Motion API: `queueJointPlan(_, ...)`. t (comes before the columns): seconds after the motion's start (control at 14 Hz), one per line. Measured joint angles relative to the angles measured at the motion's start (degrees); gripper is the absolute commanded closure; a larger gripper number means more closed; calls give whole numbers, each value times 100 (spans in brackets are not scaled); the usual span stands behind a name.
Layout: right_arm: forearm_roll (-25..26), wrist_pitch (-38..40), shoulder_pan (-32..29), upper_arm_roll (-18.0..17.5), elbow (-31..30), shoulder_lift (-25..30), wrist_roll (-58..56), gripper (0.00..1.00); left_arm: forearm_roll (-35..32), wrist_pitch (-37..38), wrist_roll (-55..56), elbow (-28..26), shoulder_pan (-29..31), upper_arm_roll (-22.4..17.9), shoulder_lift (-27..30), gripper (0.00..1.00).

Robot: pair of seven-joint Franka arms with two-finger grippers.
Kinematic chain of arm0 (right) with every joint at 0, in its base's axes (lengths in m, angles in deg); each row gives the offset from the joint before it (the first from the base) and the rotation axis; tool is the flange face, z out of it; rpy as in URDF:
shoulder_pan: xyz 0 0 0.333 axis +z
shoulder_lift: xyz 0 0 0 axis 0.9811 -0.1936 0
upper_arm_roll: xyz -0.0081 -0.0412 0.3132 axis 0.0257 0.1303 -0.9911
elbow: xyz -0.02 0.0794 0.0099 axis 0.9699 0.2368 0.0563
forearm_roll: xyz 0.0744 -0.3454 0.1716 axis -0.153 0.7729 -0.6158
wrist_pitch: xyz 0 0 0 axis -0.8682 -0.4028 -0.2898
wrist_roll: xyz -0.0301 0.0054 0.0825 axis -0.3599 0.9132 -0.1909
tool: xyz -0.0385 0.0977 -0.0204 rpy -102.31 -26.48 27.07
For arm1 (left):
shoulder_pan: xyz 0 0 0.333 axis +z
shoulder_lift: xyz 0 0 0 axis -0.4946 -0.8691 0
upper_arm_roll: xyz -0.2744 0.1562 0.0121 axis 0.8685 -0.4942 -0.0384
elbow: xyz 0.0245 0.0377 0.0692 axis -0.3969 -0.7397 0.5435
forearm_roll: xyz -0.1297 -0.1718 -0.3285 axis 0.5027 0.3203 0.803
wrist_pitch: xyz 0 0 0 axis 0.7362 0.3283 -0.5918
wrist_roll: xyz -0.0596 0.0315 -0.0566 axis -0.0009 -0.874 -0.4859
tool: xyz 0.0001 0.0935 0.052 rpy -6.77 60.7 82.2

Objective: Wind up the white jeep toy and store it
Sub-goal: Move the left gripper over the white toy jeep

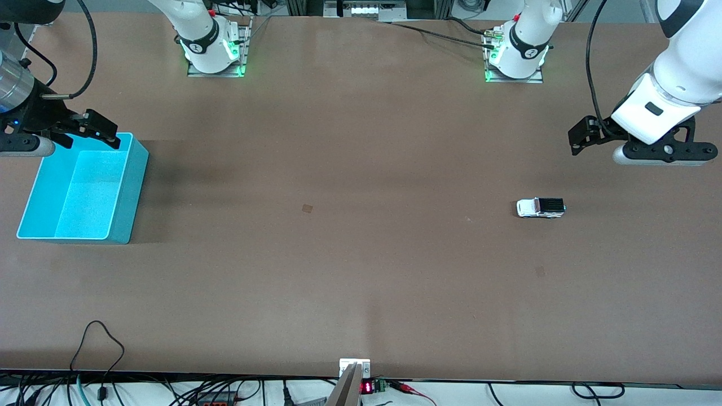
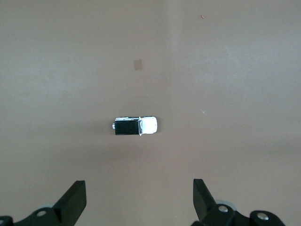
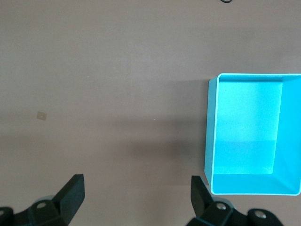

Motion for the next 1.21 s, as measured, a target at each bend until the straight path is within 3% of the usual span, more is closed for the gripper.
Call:
queueJointPlan(0.57, 0, 0, -1, 11, 2, 0, 0, 0, 0, 919, -176, 4, -20, 4, -242, 0)
queueJointPlan(1.0, 0, 0, -1, 13, 2, 0, 0, 0, -2, 1013, -2522, -53, 39, -10, -510, 0)
queueJointPlan(1.21, 0, 0, -2, 14, 2, 0, 0, 0, -16, 605, -3547, -350, 150, -13, -635, 0)
